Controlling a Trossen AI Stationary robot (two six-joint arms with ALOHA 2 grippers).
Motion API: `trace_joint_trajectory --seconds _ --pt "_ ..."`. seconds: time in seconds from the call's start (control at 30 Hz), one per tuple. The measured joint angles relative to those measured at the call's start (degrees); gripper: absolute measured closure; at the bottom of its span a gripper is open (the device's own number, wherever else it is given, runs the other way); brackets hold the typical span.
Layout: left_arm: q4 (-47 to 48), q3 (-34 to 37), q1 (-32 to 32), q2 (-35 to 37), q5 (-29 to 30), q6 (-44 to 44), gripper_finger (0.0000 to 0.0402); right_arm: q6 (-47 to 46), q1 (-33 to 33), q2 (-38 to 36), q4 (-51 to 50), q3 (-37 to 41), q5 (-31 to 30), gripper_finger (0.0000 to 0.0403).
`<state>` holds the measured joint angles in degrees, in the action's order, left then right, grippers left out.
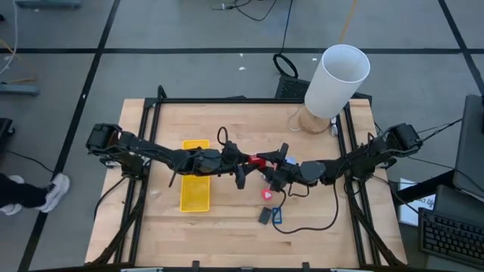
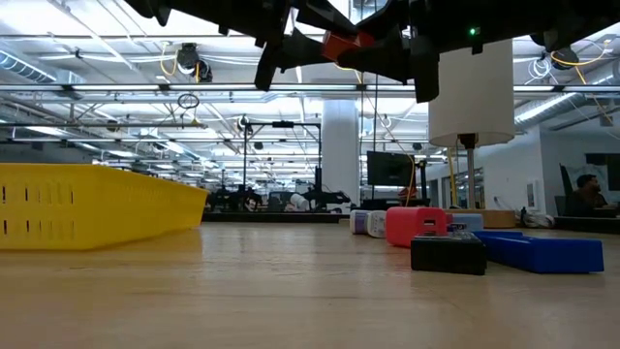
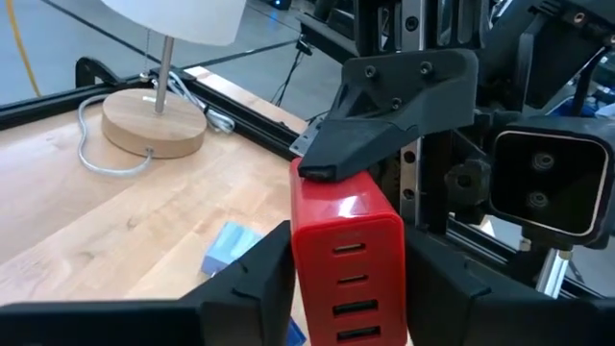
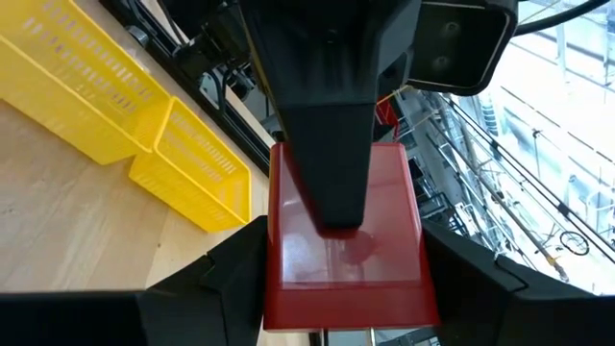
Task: Pick & Place Office items
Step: Put the bottom red charger adapter into the top yellow bin
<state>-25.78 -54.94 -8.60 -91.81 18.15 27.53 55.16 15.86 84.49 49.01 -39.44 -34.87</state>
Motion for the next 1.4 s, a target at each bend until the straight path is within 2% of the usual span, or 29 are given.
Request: trace_joint_trajectory --seconds 0.17,0.37,0.73,0.83,1.07,1.3,1.4 --pt "-0.08 0.00 0.00 0.00 0.11 0.48 0.0268 0.39 0.00 0.00 -0.04 0.00 -0.07 0.0190" --pt "-0.21 0.00 0.27 0.00 -0.12 0.45 0.0265 -0.66 0.00 0.00 -0.09 0.00 0.13 0.0179" --pt "1.43 0.09 1.57 2.57 -0.42 -3.75 0.0281 -17.60 -0.04 -2.31 -0.74 -0.07 0.49 0.0144" --pt "5.11 0.11 1.53 5.89 2.03 -6.14 0.0278 -21.25 -0.04 -4.79 -3.19 -0.11 0.29 0.0137" --pt "18.70 0.89 -0.58 14.74 7.82 -6.38 0.0282 -31.54 0.02 -14.10 -16.35 0.04 0.48 0.0132" --pt "18.91 8.53 -6.79 22.24 18.41 -3.04 0.0282 -34.39 0.00 -22.03 -17.07 4.80 0.61 0.0135" --pt "18.00 13.37 -8.72 24.95 20.73 -0.19 0.0282 -34.99 0.00 -24.47 -15.97 6.97 0.61 0.0135"
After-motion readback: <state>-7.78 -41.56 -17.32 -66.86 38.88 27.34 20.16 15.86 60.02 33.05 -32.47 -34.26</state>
